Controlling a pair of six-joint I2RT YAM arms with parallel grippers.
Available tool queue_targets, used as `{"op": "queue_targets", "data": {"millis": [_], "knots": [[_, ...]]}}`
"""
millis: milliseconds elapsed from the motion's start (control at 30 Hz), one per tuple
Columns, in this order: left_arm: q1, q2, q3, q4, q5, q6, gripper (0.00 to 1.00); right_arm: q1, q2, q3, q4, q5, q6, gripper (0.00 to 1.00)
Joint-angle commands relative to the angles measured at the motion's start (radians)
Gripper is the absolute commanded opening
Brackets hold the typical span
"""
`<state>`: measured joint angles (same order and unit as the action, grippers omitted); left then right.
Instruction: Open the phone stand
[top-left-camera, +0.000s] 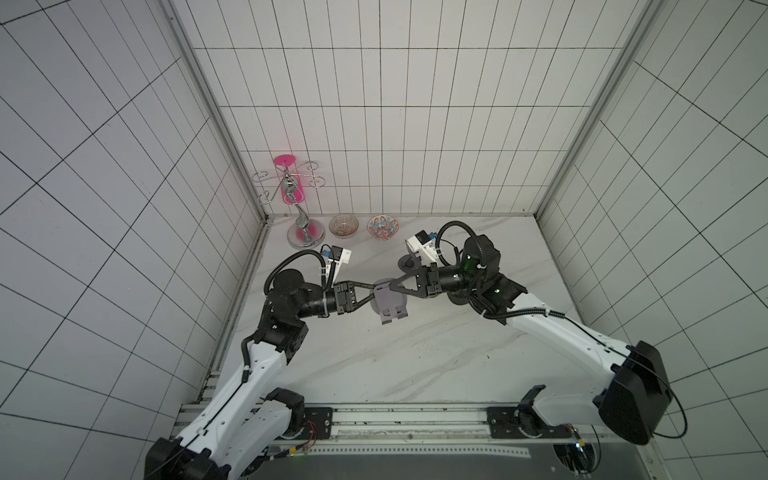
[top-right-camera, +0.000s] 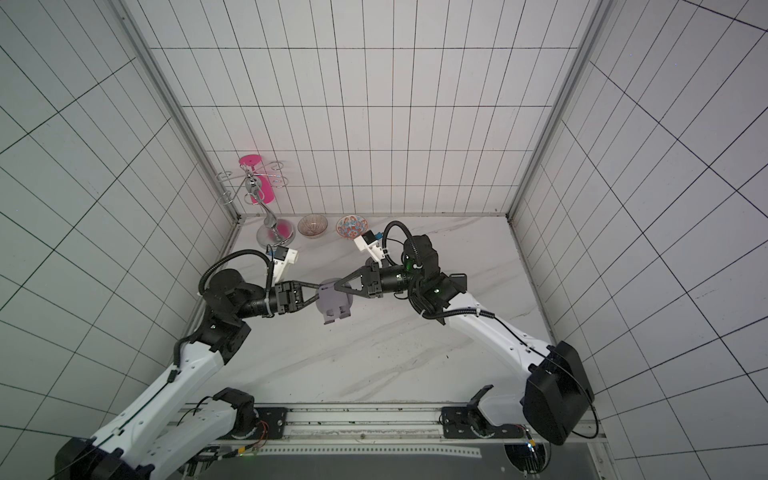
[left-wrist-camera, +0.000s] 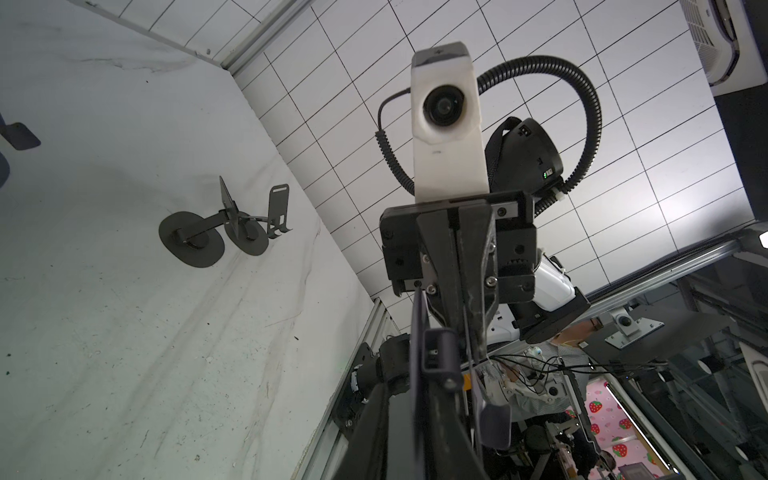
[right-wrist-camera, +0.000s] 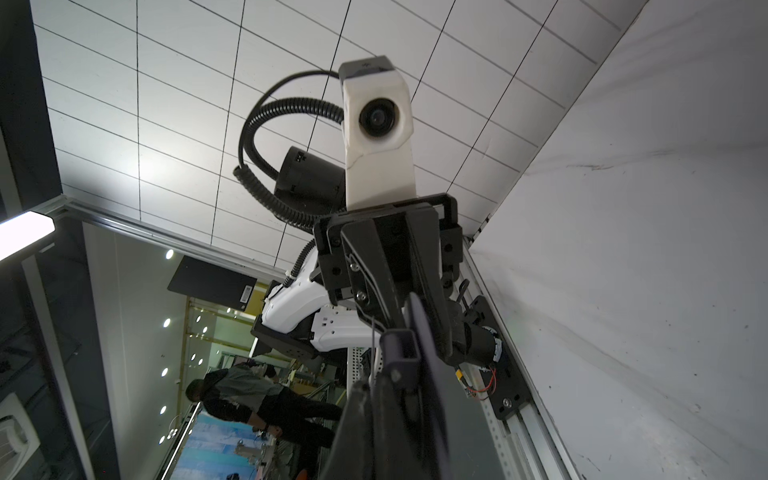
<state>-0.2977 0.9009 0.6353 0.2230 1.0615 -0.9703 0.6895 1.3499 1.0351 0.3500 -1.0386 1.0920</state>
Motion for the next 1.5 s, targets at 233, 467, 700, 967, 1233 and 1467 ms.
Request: {"op": "queue_targets", "data": {"millis": [233,467,700,967,1233,1467], "knots": [[-0.023,0.027,0.026,0.021,0.032,-0.006,0.0,0.05,0.043,0.021,0.086,-0.031,0.006,0.0],[-0.024,0.036,0.02,0.003,0.026,-0.002,0.0,0.051,0.06,0.046,0.096,-0.035,0.001,0.0],[-0.029,0.095,0.042,0.004,0.05,-0.014,0.0,0.055,0.102,0.064,0.159,-0.06,0.025,0.23],[-0.036,0.139,0.058,0.041,0.059,-0.059,0.0,0.072,0.151,0.095,0.169,-0.076,0.02,0.14],[-0.038,0.16,0.064,0.041,0.064,-0.064,0.0,0.083,0.155,0.103,0.155,-0.075,-0.002,0.0],[-0.04,0.262,0.026,-0.05,0.055,-0.018,0.0,0.081,0.024,0.218,-0.24,0.044,-0.323,0.0]]}}
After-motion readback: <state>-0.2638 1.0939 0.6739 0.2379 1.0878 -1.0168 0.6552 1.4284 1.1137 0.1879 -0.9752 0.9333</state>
